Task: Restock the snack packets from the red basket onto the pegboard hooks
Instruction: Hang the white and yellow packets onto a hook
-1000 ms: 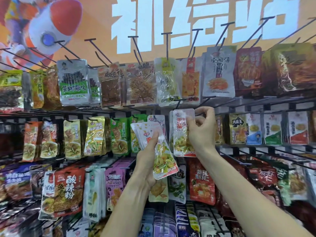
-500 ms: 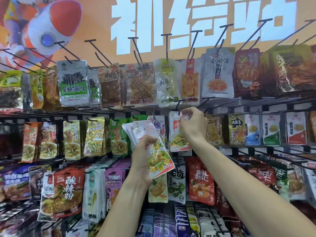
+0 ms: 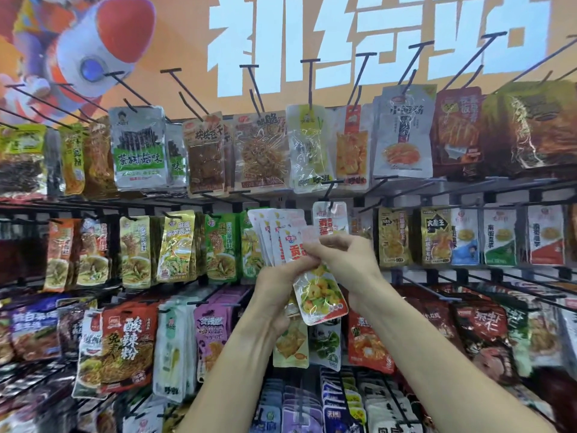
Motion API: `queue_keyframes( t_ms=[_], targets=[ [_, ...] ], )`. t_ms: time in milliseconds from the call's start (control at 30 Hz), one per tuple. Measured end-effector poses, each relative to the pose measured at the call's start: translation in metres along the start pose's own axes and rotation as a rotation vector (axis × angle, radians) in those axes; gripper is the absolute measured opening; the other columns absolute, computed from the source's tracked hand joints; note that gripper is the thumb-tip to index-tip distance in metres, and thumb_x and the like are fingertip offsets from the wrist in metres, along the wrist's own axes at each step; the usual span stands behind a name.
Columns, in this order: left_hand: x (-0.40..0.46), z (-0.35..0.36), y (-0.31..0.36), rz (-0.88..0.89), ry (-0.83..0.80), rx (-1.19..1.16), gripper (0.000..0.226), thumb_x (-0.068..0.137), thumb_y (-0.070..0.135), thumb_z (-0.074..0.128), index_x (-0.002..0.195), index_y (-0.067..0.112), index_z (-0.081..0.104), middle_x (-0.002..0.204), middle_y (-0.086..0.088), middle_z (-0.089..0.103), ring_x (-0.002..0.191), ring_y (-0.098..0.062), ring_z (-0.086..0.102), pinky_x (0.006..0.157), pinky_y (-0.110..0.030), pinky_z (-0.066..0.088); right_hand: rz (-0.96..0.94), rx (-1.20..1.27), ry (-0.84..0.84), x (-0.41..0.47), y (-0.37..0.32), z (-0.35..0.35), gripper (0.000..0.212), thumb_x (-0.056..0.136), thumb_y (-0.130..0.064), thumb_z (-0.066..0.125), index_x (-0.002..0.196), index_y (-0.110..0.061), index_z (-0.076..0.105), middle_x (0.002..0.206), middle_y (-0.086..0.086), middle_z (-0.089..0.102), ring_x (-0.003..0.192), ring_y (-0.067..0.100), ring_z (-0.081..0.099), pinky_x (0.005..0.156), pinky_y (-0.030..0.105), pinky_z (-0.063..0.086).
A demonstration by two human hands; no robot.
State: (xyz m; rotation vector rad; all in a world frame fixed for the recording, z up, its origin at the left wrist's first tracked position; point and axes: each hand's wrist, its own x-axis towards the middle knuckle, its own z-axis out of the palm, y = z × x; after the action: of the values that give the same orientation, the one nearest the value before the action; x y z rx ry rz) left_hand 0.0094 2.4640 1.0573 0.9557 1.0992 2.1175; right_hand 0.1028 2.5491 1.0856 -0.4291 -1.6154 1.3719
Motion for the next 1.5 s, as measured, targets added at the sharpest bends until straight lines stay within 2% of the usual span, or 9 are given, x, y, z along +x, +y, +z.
queue_keyframes(
  t_ms=[233, 400, 533, 700, 933, 1067, 1200, 1300, 1500],
  targets=[
    [-0.001, 0.017, 0.004, 0.065, 0.113, 0.103, 0.035, 0.078, 0.019, 0.091, 0.108, 0.004, 0.080, 0.097, -0.008, 0.082, 0.081, -0.019, 0.080, 0.075, -0.034, 0.063, -0.103, 0.163, 0.190, 0.006, 0.003, 0.004, 0.017, 0.095, -0.013, 0.074, 0.108, -0.013, 0.064, 0.101, 0.009, 0.076, 0.096, 0.025, 0.075, 0.090, 0.050, 0.061],
    [-0.002, 0.011, 0.004, 0.045, 0.076, 0.056, 0.031, 0.089, 0.038, 0.073, 0.097, 0.008, 0.074, 0.077, -0.009, 0.062, 0.061, -0.025, 0.057, 0.059, -0.037, 0.058, -0.338, 0.010, 0.327, 0.028, -0.009, -0.009, 0.032, 0.094, -0.019, 0.072, 0.108, -0.037, 0.049, 0.100, 0.006, 0.070, 0.083, 0.024, 0.067, 0.074, 0.051, 0.057],
    [-0.002, 0.007, 0.005, 0.015, 0.043, -0.130, 0.023, 0.088, 0.029, 0.053, 0.084, 0.008, 0.063, 0.073, -0.013, 0.055, 0.056, -0.025, 0.048, 0.054, -0.035, 0.050, -0.370, -0.204, 0.326, 0.039, -0.016, -0.009, 0.020, 0.097, -0.020, 0.069, 0.104, -0.034, 0.058, 0.105, -0.015, 0.063, 0.109, 0.023, 0.060, 0.095, 0.053, 0.053],
    [-0.007, 0.003, 0.008, 0.003, -0.001, -0.097, 0.036, 0.093, 0.029, 0.052, 0.069, 0.009, 0.071, 0.074, -0.014, 0.064, 0.060, -0.028, 0.059, 0.060, -0.038, 0.057, -0.371, -0.315, 0.339, 0.050, -0.019, -0.007, 0.015, 0.098, -0.020, 0.068, 0.111, -0.028, 0.068, 0.110, -0.011, 0.067, 0.118, 0.026, 0.058, 0.099, 0.046, 0.050],
    [-0.009, 0.006, 0.018, -0.061, -0.042, -0.084, 0.044, 0.101, 0.028, 0.053, 0.124, -0.006, 0.066, 0.109, -0.020, 0.078, 0.096, -0.035, 0.078, 0.071, -0.043, 0.064, -0.295, -0.518, 0.410, 0.063, -0.017, 0.001, 0.020, 0.100, -0.017, 0.063, 0.117, -0.021, 0.073, 0.120, 0.006, 0.063, 0.111, 0.026, 0.055, 0.083, 0.029, 0.032],
    [-0.010, 0.005, 0.018, -0.086, -0.052, -0.087, 0.035, 0.104, 0.024, 0.057, 0.130, 0.002, 0.064, 0.118, -0.020, 0.077, 0.106, -0.039, 0.076, 0.082, -0.046, 0.063, -0.368, -0.693, 0.448, 0.047, -0.013, -0.001, 0.025, 0.099, -0.034, 0.066, 0.121, -0.025, 0.074, 0.115, 0.002, 0.048, 0.112, 0.027, 0.052, 0.084, 0.030, 0.034],
    [-0.006, -0.002, 0.009, -0.031, -0.013, -0.101, 0.029, 0.097, 0.014, 0.069, 0.125, 0.005, 0.072, 0.118, -0.022, 0.076, 0.102, -0.040, 0.076, 0.095, -0.055, 0.060, -0.301, -0.280, 0.248, 0.001, -0.011, -0.003, 0.016, 0.090, -0.046, 0.077, 0.093, -0.031, 0.074, 0.098, -0.009, 0.070, 0.098, 0.009, 0.065, 0.079, 0.028, 0.048],
    [-0.004, 0.002, 0.003, -0.022, 0.009, -0.087, 0.028, 0.091, 0.011, 0.077, 0.118, 0.004, 0.077, 0.117, -0.021, 0.077, 0.100, -0.040, 0.076, 0.099, -0.061, 0.057, -0.095, -0.011, 0.067, -0.009, -0.005, 0.001, 0.013, 0.086, -0.023, 0.085, 0.092, -0.019, 0.073, 0.093, 0.000, 0.076, 0.088, 0.014, 0.074, 0.069, 0.025, 0.057],
    [0.002, 0.010, -0.001, 0.006, 0.167, -0.022, 0.032, 0.078, 0.033, 0.091, 0.090, 0.006, 0.080, 0.081, -0.007, 0.076, 0.074, -0.032, 0.073, 0.081, -0.053, 0.063, -0.282, 0.046, 0.302, 0.009, -0.008, -0.006, 0.029, 0.093, -0.018, 0.077, 0.108, -0.028, 0.053, 0.099, 0.005, 0.072, 0.087, 0.025, 0.073, 0.076, 0.048, 0.061]
  ],
)
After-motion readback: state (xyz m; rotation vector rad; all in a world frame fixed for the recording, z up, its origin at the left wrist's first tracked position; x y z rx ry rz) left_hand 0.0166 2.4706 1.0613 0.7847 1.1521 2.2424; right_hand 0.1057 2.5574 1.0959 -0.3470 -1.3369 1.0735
